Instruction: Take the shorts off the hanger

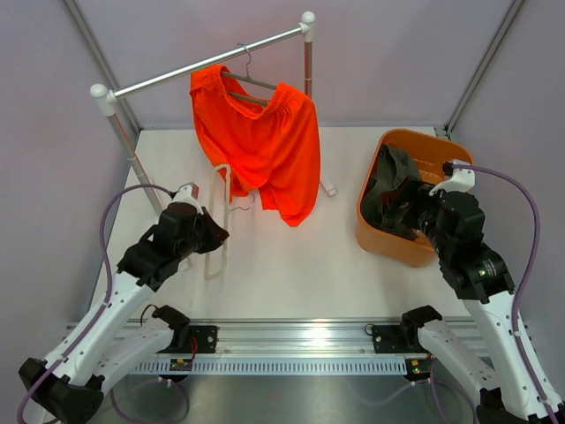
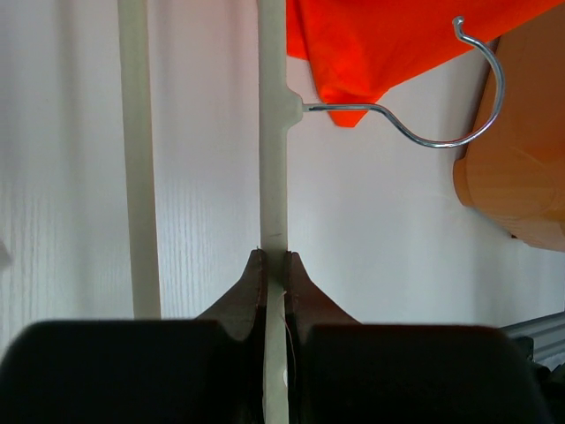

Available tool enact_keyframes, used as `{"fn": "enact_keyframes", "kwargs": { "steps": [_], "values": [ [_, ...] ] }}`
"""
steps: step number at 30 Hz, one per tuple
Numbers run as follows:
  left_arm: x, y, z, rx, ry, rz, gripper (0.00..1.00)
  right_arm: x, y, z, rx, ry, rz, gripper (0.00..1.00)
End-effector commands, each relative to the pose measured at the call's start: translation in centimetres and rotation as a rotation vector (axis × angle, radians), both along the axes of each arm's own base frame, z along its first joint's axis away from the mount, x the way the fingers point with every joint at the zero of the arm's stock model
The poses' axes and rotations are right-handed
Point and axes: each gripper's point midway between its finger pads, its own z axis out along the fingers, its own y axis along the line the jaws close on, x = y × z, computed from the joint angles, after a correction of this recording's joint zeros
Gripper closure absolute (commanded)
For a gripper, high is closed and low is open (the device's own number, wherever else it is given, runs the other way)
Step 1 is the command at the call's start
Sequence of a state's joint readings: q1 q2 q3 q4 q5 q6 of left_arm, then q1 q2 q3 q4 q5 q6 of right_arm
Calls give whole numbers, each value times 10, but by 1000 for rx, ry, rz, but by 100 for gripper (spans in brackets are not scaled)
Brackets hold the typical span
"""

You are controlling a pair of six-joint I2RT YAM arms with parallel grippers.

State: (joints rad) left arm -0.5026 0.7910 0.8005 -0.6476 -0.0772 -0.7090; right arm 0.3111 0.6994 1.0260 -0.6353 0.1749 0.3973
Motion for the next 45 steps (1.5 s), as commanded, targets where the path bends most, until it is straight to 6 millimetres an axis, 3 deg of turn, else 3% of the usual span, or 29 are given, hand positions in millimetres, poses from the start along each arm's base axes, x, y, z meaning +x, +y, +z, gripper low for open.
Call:
{"fn": "enact_keyframes", "kwargs": {
  "steps": [1, 9, 12, 18, 26, 33, 45],
  "values": [
    [-10, -4, 3, -38, -4, -30, 100, 3, -3, 9, 4, -21, -23, 0],
    [-27, -1, -3, -54, 17, -51, 100, 11, 0, 13, 2, -24, -14, 0],
    [-27, 1, 4, -66, -19, -41, 100, 13, 1, 12, 6, -25, -15, 0],
    [-10, -6, 42, -139, -114, -12, 100, 14, 3, 9, -4, -7, -6, 0],
    [24, -17, 115, -235, -276, 32, 100, 11, 1, 14, -11, -10, -6, 0],
    [50, -13, 171, -319, -381, 108, 100, 8, 0, 13, -19, -2, -5, 0],
    [84, 9, 217, -380, -503, 253, 100, 7, -3, 11, -46, 10, -7, 1]
  ]
}}
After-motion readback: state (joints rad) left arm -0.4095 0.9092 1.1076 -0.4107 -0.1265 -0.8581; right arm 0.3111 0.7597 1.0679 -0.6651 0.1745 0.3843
